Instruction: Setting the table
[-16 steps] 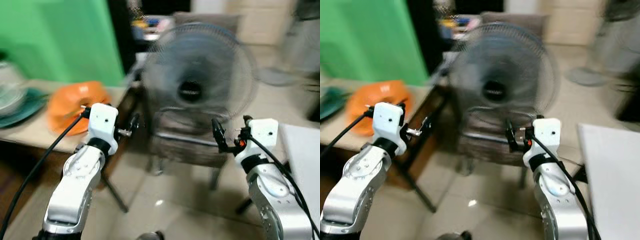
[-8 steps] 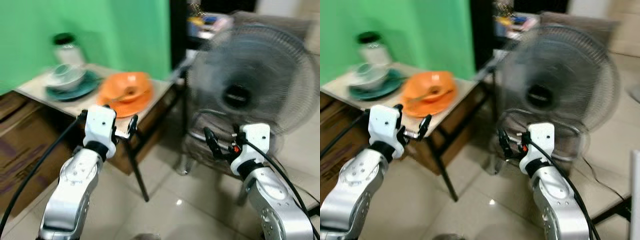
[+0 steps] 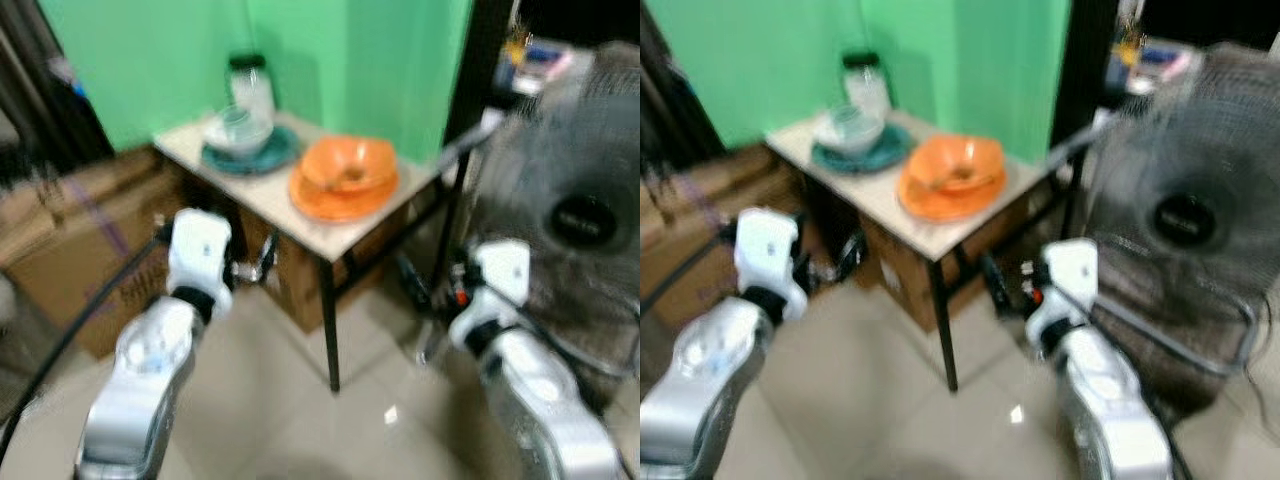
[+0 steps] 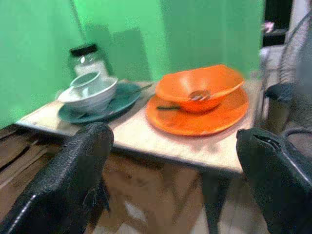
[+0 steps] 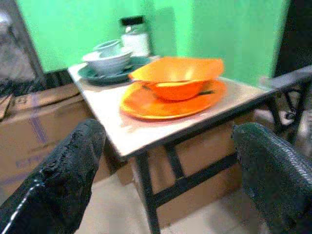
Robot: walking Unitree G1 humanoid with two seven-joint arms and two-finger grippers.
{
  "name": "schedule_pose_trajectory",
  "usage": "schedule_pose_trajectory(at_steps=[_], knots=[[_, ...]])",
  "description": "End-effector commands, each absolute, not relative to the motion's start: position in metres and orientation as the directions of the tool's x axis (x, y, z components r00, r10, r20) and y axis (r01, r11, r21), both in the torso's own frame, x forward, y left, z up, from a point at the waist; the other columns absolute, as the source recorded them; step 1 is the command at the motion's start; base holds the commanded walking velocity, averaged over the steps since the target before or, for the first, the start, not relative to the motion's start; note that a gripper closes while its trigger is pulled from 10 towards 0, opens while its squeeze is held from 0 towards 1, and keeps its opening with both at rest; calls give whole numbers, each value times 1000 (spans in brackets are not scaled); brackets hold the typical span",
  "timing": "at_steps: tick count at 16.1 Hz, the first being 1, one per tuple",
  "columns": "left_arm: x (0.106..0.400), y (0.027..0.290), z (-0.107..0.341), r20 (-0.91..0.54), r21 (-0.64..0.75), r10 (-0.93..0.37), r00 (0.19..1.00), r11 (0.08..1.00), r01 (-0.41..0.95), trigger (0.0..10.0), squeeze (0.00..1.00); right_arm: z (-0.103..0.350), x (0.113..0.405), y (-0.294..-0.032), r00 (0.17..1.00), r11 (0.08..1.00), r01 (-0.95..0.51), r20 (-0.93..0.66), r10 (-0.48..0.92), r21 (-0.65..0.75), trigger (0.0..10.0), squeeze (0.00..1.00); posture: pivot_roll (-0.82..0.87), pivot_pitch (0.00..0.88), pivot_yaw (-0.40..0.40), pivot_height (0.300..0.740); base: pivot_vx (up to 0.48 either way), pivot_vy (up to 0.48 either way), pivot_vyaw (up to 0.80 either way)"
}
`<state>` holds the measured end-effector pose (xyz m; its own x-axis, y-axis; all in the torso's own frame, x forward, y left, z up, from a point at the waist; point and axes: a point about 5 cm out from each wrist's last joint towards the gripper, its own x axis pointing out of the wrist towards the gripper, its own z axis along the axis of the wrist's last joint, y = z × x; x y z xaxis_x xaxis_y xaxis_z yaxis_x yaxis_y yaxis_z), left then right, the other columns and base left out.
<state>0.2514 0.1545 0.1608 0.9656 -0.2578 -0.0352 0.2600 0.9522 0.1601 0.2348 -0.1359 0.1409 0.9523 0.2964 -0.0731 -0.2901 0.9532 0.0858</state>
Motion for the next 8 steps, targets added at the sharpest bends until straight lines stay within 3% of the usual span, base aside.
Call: schedule_pose_trajectory(at_steps=[1,5,8], knots=[[252,152,163,-27,158,-271,962,949,272,10000,0,145,236,-141,963,963,-264,-49,266,51,10000,973,150,0,64,740,262,0,0],[251,153,163,-23,152,-272,962,950,272,10000,0,145,238,-142,961,963,-271,-63,270,7,10000,749,156,0,57,740,278,0,0],[250,152,164,-21,161,-276,961,948,275,10000,0,146,243,-141,963,965,-264,-58,264,9,10000,765,167,0,50,740,287,0,800]])
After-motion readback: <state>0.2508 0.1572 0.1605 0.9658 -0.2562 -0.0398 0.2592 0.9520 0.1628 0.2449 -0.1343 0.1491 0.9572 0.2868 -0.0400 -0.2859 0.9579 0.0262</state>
